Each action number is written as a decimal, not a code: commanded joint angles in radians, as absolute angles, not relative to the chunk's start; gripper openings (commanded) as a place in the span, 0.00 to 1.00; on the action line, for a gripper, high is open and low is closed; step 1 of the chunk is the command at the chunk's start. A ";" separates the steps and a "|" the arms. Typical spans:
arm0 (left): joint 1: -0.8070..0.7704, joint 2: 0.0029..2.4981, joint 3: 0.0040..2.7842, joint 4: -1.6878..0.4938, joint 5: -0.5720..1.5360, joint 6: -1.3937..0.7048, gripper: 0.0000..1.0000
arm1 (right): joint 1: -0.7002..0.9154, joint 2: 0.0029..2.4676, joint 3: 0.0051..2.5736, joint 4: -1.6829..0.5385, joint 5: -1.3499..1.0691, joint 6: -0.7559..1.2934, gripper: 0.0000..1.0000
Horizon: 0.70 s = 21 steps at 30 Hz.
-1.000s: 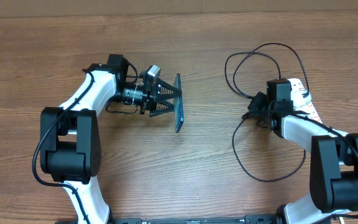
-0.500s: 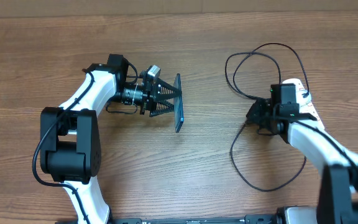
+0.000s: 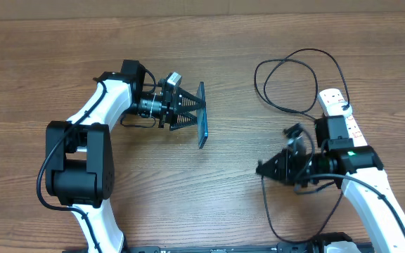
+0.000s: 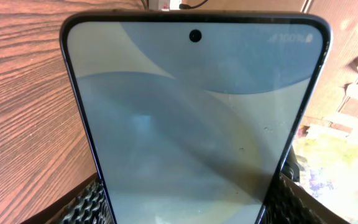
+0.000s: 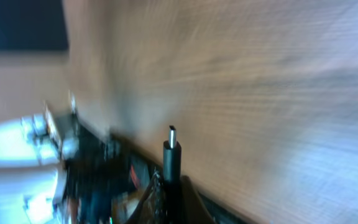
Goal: Plug charger to phone and switch on socket
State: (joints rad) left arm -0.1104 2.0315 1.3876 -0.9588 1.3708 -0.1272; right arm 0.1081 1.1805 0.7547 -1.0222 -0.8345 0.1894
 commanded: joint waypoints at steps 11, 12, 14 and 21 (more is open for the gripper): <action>-0.112 2.040 1.412 -0.952 1.229 -0.210 0.43 | 0.289 1.167 0.754 -0.994 -0.818 -0.053 0.04; -0.112 2.040 1.412 -0.952 1.195 -0.237 0.43 | 0.296 1.167 0.754 -0.991 -0.794 -0.053 0.04; -0.114 2.040 1.412 -0.947 1.147 -0.280 0.41 | 0.307 1.167 0.754 -0.983 -0.757 -0.038 0.04; -0.124 2.040 1.412 -0.924 1.059 -0.383 0.39 | 0.355 1.167 0.754 -0.912 -0.596 0.061 0.04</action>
